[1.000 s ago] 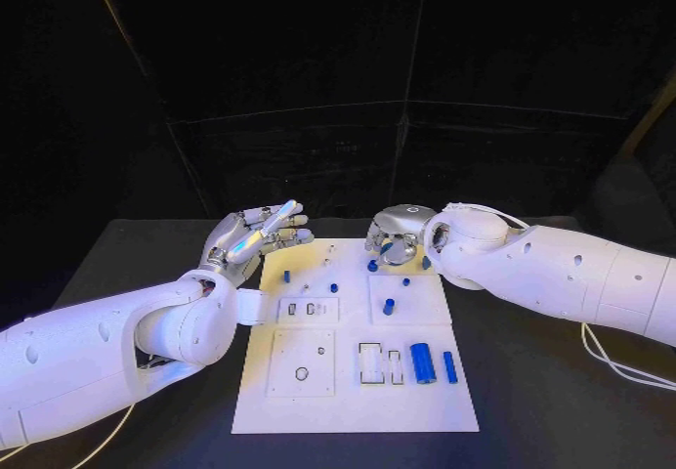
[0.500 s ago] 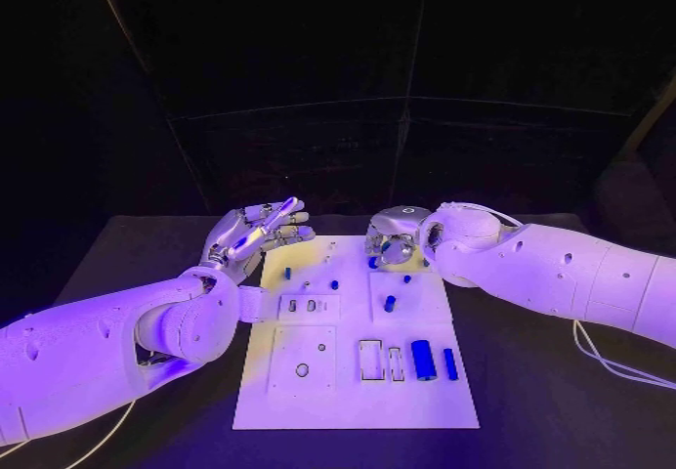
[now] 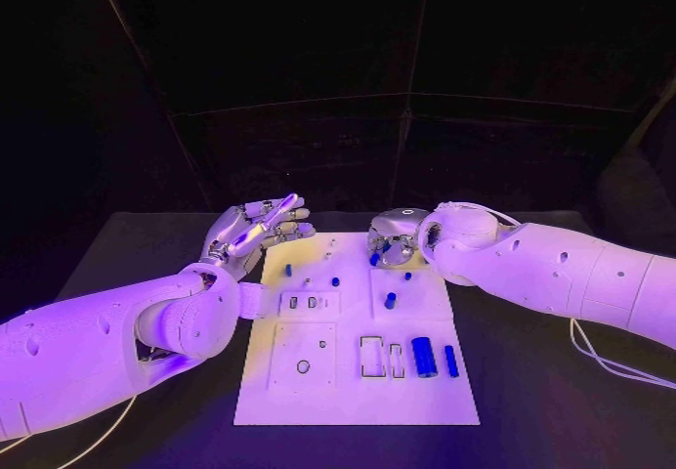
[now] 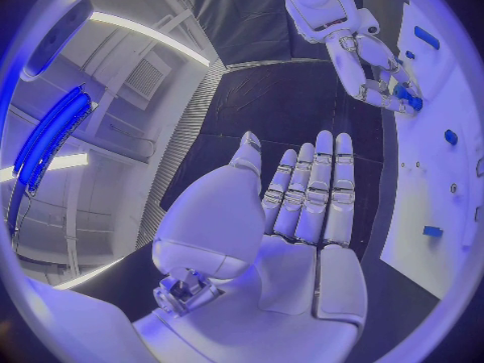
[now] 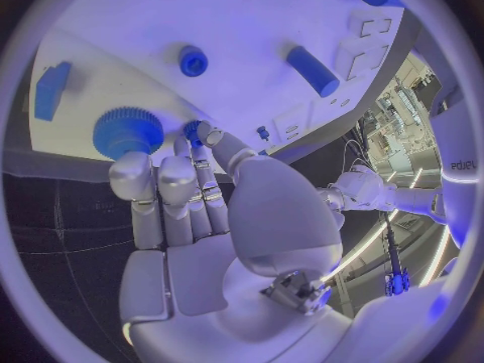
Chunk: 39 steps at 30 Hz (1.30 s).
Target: Assemble the parts on the task board
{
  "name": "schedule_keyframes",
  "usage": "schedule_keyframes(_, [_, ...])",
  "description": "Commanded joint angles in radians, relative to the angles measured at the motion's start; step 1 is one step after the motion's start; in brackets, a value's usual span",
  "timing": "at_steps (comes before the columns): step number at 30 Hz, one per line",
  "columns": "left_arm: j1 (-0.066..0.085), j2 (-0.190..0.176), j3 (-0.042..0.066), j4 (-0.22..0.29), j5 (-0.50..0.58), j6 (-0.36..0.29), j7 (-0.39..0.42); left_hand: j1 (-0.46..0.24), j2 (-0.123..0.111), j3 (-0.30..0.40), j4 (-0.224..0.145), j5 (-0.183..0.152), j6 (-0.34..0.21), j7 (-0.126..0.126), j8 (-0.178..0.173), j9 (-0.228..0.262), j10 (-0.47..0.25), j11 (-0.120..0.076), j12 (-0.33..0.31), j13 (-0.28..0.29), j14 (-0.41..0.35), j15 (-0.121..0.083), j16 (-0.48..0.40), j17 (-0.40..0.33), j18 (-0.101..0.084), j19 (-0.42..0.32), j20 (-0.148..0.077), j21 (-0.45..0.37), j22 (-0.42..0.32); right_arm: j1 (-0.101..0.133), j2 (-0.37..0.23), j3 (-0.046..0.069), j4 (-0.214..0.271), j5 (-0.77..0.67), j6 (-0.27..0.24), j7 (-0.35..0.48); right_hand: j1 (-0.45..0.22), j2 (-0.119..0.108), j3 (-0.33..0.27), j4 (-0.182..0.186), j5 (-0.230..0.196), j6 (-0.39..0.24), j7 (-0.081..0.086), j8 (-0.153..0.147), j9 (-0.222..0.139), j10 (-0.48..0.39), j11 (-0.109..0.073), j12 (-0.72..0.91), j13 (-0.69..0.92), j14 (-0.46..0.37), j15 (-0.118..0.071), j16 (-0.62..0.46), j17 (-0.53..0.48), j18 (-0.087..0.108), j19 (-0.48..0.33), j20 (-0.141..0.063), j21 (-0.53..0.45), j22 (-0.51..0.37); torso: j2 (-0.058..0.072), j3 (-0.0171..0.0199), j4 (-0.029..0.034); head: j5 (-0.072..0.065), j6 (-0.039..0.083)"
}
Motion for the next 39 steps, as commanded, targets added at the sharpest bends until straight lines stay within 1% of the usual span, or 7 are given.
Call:
schedule_keyframes(1, [0.002,0.001,0.001,0.001,-0.006,0.013,0.007,0.008,0.001,0.000,-0.005,0.005,0.005,0.008,-0.002,0.000,0.005,0.000,0.004,0.000,0.006,-0.001,-0.001,0.001,0.014,0.008,-0.002,0.004,-0.001,0.001,0.004,0.001,-0.005,-0.006,0.019,0.003,0.001,0.015,0.012,0.002,-0.007,0.012,0.000,0.003,0.002,0.011,-0.001,0.007,0.001,0.017,0.006,0.014,0.010,-0.010,0.011,-0.001,0.011,0.011,0.000,-0.0001,-0.0001,0.001,-0.001])
schedule_keyframes(15, [0.002,0.002,0.001,-0.003,-0.006,0.013,0.006,0.008,0.002,0.000,-0.006,0.005,0.006,0.008,-0.003,0.000,0.005,0.000,0.003,0.000,0.006,-0.001,-0.002,0.002,0.014,0.008,-0.002,0.003,-0.002,-0.002,0.021,0.000,-0.036,-0.006,-0.008,0.005,-0.002,0.037,0.072,0.027,-0.047,0.043,-0.004,0.005,0.003,0.041,-0.007,0.010,0.000,0.015,0.003,0.062,0.049,-0.019,0.035,-0.003,0.049,0.066,0.000,-0.0003,0.0001,0.002,-0.005])
schedule_keyframes(19, [0.002,0.002,0.001,-0.004,-0.006,0.013,0.006,0.008,0.002,0.000,-0.006,0.005,0.006,0.008,-0.003,0.000,0.005,0.000,0.003,0.000,0.006,-0.001,-0.002,0.002,0.014,0.008,-0.002,0.003,-0.002,-0.004,0.020,0.000,-0.034,-0.006,-0.057,0.006,0.019,0.058,0.113,0.029,-0.077,0.059,-0.007,0.009,0.004,0.063,-0.012,0.017,0.003,0.014,-0.002,0.076,0.059,-0.023,0.048,-0.007,0.065,0.093,-0.001,-0.0007,-0.0002,0.003,-0.005])
schedule_keyframes(23, [0.002,0.000,0.001,-0.005,-0.006,0.014,0.006,0.008,0.002,0.000,-0.006,0.005,0.006,0.008,-0.003,0.000,0.005,0.000,0.003,0.000,0.006,-0.001,-0.002,0.002,0.014,0.008,-0.002,0.003,-0.002,-0.004,0.004,0.000,-0.016,0.007,-0.122,0.012,0.021,0.049,0.129,0.030,-0.081,0.068,-0.009,0.011,0.005,0.075,-0.015,0.020,0.005,0.013,-0.003,0.083,0.062,-0.026,0.054,-0.008,0.074,0.106,-0.001,-0.0006,0.0010,0.005,-0.005])
schedule_keyframes(28, [0.002,-0.002,0.001,-0.008,-0.006,0.013,0.007,0.008,0.002,0.000,-0.006,0.005,0.006,0.008,-0.003,0.000,0.005,0.000,0.003,0.000,0.006,-0.001,-0.002,0.002,0.014,0.008,-0.002,0.003,-0.002,-0.004,-0.006,0.001,-0.001,0.031,-0.199,0.024,0.018,0.039,0.134,0.031,-0.085,0.066,-0.008,0.008,0.003,0.071,-0.014,0.017,0.004,0.013,-0.003,0.087,0.064,-0.027,0.056,-0.008,0.078,0.111,-0.001,-0.0021,-0.0012,0.006,-0.001])
schedule_keyframes(31, [0.003,-0.002,0.001,-0.010,-0.006,0.014,0.007,0.009,0.002,0.000,-0.007,0.005,0.006,0.008,-0.003,0.000,0.005,0.000,0.003,0.000,0.007,-0.001,-0.002,0.002,0.014,0.009,-0.003,0.003,-0.002,-0.004,-0.003,0.001,0.002,0.044,-0.239,0.028,0.018,0.037,0.136,0.032,-0.086,0.066,-0.008,0.007,0.003,0.070,-0.014,0.016,0.003,0.013,-0.002,0.089,0.066,-0.027,0.058,-0.008,0.080,0.114,0.000,-0.0001,0.0008,0.009,0.001])
schedule_keyframes(39, [0.003,0.002,0.001,-0.014,-0.006,0.015,0.007,0.009,0.002,0.000,-0.008,0.005,0.007,0.008,-0.003,0.000,0.005,0.000,0.002,0.000,0.007,-0.001,-0.003,0.002,0.014,0.009,-0.003,0.003,-0.002,-0.004,0.044,0.003,-0.049,0.061,-0.284,0.033,0.017,0.031,0.141,0.033,-0.085,0.064,-0.006,0.005,0.002,0.066,-0.012,0.012,0.002,0.013,-0.001,0.092,0.067,-0.028,0.058,-0.008,0.082,0.116,0.001,0.0005,0.0022,0.011,0.004])
